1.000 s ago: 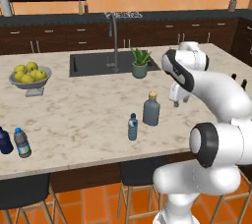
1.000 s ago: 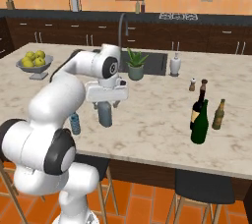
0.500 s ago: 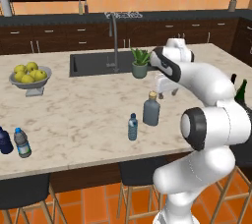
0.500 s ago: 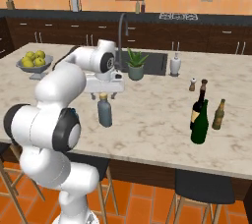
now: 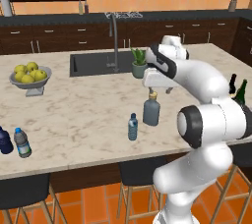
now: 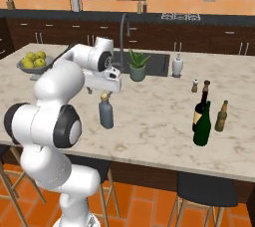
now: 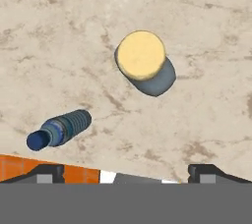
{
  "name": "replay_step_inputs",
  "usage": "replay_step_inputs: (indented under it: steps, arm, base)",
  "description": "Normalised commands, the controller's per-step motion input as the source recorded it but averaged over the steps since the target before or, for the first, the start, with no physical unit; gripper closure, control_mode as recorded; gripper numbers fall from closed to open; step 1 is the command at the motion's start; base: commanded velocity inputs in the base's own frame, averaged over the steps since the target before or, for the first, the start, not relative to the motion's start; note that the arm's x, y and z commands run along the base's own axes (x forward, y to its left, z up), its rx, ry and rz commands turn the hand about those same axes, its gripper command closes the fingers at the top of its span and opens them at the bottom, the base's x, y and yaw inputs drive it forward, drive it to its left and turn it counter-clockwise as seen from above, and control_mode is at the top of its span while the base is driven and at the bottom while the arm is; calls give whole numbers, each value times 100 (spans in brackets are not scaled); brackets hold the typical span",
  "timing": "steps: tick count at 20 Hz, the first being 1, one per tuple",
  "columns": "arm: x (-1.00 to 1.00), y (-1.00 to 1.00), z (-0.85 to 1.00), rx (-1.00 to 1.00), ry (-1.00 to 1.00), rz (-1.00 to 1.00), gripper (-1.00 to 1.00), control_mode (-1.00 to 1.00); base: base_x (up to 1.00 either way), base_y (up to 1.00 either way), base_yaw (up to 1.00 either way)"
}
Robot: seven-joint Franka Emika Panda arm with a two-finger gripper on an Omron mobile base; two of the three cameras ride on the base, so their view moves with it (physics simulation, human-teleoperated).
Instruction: Move the plastic bottles in the middle to the plastics group, and the glass bottles in the middle to the glass group.
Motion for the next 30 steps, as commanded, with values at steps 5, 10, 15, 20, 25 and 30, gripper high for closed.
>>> replay_step_inputs:
  steps: [5, 10, 15, 20, 25, 30]
  arm:
    - [9, -17, 0, -2, -2, -18, -100, -100]
    - [23, -8, 0, -14, 3, -18, -100, -100]
    - [37, 0, 0, -4, 0, -4, -100, -100]
    - [65, 0, -7, 0, -4, 0, -100, -100]
    - [28, 4, -24, 0, -1, 0, -100, -100]
    - [-34, 0, -13, 0, 1, 0, -100, -100]
  base:
    - [0, 0, 0]
    - [0, 0, 0]
    - [0, 0, 0]
    - [0, 0, 0]
    - [0, 0, 0]
    - [0, 0, 0]
